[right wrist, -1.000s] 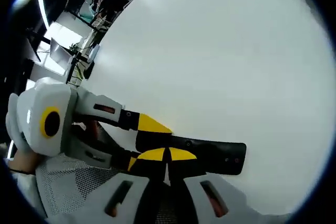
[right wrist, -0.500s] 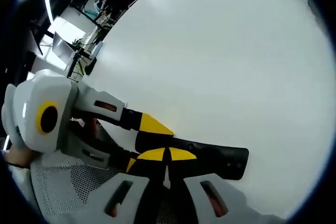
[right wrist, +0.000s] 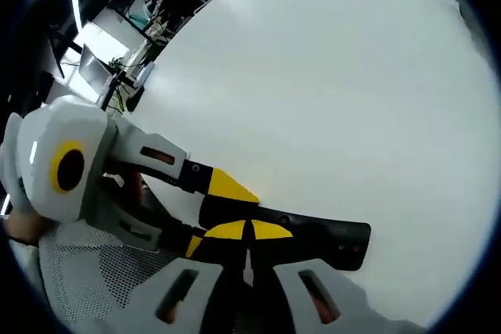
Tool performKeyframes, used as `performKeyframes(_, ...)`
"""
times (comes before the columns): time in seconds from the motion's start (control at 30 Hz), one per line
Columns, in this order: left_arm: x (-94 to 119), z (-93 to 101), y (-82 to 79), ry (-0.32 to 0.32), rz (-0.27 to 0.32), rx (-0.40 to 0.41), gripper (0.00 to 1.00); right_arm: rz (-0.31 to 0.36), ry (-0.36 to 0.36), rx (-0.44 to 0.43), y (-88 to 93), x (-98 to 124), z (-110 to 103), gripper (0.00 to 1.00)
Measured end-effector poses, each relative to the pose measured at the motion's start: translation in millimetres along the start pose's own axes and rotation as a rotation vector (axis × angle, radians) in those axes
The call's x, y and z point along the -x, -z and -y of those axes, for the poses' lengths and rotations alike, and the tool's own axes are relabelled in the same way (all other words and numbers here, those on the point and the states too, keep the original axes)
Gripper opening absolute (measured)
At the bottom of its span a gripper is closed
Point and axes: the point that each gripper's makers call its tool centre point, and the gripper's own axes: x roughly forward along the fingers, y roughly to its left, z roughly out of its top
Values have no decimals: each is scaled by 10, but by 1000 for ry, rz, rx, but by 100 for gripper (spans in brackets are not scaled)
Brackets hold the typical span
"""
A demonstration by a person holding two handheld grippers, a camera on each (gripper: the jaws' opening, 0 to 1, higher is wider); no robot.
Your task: Press the specified remote control buttons in sequence, fully releasing each button before pressing the next.
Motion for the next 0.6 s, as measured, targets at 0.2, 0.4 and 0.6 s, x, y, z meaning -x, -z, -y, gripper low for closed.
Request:
performKeyframes(0.2,-2,8,4,-5,-4,-23,25,-22,4,15,-1,24,-26,0)
performKeyframes(0.4,-6,5,4,-7,-17,-30,25,54,-25,-9,-146,151,-69,0)
performKeyframes(0.6,-18,10,0,-14,-43,-44,25,148,9,-67,-277,357,108,0)
